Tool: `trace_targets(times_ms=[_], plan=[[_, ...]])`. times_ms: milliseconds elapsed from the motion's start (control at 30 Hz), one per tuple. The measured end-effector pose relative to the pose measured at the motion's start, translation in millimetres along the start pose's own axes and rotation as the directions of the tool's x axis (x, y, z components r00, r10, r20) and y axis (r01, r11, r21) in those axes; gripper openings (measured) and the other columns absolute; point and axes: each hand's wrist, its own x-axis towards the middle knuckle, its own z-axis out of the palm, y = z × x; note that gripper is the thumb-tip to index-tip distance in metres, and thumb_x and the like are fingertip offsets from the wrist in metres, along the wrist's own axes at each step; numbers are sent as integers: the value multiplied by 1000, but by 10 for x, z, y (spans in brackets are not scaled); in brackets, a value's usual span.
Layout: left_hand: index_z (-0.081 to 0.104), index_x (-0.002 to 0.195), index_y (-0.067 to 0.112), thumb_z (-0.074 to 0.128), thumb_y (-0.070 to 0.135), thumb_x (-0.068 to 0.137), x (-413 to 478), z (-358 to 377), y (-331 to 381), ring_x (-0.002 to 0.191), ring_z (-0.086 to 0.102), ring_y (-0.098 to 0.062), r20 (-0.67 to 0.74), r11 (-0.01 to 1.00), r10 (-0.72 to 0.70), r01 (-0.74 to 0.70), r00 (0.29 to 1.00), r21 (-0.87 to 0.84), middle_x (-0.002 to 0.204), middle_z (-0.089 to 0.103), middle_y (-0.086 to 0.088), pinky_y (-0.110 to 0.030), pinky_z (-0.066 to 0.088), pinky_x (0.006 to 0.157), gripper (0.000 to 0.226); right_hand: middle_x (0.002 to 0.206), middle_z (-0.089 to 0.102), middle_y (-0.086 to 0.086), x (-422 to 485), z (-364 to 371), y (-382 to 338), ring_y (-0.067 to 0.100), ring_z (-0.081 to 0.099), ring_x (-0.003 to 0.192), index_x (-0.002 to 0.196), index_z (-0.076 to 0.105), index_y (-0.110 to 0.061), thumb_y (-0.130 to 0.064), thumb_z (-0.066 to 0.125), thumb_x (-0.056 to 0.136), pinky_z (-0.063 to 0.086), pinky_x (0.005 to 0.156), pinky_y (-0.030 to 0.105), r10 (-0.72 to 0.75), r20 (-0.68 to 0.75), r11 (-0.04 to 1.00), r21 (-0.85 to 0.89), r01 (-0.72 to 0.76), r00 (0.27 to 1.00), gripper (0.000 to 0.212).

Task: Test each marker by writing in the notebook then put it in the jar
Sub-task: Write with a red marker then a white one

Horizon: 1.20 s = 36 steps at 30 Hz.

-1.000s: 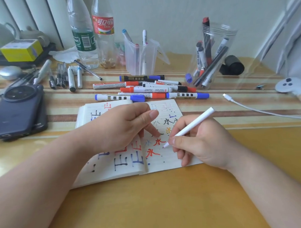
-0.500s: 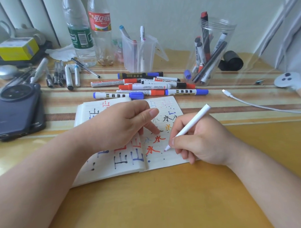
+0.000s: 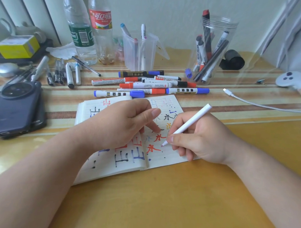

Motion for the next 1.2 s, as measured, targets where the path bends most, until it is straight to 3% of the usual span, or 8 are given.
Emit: trace_targets(times_ms=[200, 367, 500, 833, 1000, 1133, 1200], plan=[[65, 93, 15, 41, 49, 99, -4, 2, -6, 66, 60, 5, -4, 1000, 2, -1, 1000, 9, 74, 67, 36, -8, 43, 59, 42, 56, 63, 7, 9, -15, 21, 21, 57, 47, 76, 64, -1, 3, 68, 87, 45, 43, 30, -15, -4, 1000, -24, 15, 1000, 13], [63, 90, 18, 41, 51, 99, 3, 8, -31, 70, 61, 4, -13, 999, 18, -17, 1000, 28, 81, 70, 34, -9, 44, 62, 41, 64, 68, 11, -21, 13, -4, 19, 59, 50, 74, 67, -6, -12, 74, 77, 45, 46, 30, -31, 65, 999, 16, 30, 997, 10], [63, 90, 19, 42, 50, 99, 1, 7, -24, 64, 60, 5, -11, 999, 25, -25, 1000, 33, 81, 69, 35, -10, 43, 59, 39, 58, 63, 11, -3, -32, -2, 18, 52, 40, 75, 63, 0, 4, 69, 86, 40, 39, 27, -2, -27, 999, 52, 3, 1000, 13], [60, 88, 21, 44, 51, 98, -14, 25, -1, 60, 61, -1, -4, 999, 33, -33, 999, 24, 89, 72, 30, -23, 50, 64, 36, 57, 61, 13, 13, -12, -4, 19, 50, 38, 77, 61, 6, 5, 67, 85, 41, 39, 28, 11, -32, 1000, -8, -12, 999, 10], [63, 89, 20, 47, 49, 97, -16, 42, 9, 58, 61, -8, -21, 999, 28, -28, 999, 16, 83, 70, 33, -23, 50, 61, 34, 53, 59, 10, 15, -31, -21, 16, 49, 38, 74, 60, 5, 7, 63, 83, 37, 38, 23, 35, -22, 999, -35, -35, 999, 10], [63, 86, 25, 51, 51, 95, -8, 59, -19, 57, 63, -9, -36, 999, 41, -40, 999, 23, 82, 73, 22, -26, 50, 61, 30, 50, 58, 4, 45, -54, -4, 17, 49, 45, 66, 57, 0, 6, 62, 79, 38, 42, 22, -1, -52, 995, -98, -4, 999, 16], [64, 82, 29, 55, 55, 90, 2, 71, -48, 57, 62, -4, -74, 998, 53, -49, 996, 49, 73, 68, 18, -22, 48, 57, 29, 50, 56, 5, 57, -64, 25, 18, 47, 45, 67, 56, 2, 1, 66, 75, 35, 42, 21, -10, -70, 999, -38, 7, 997, 13]])
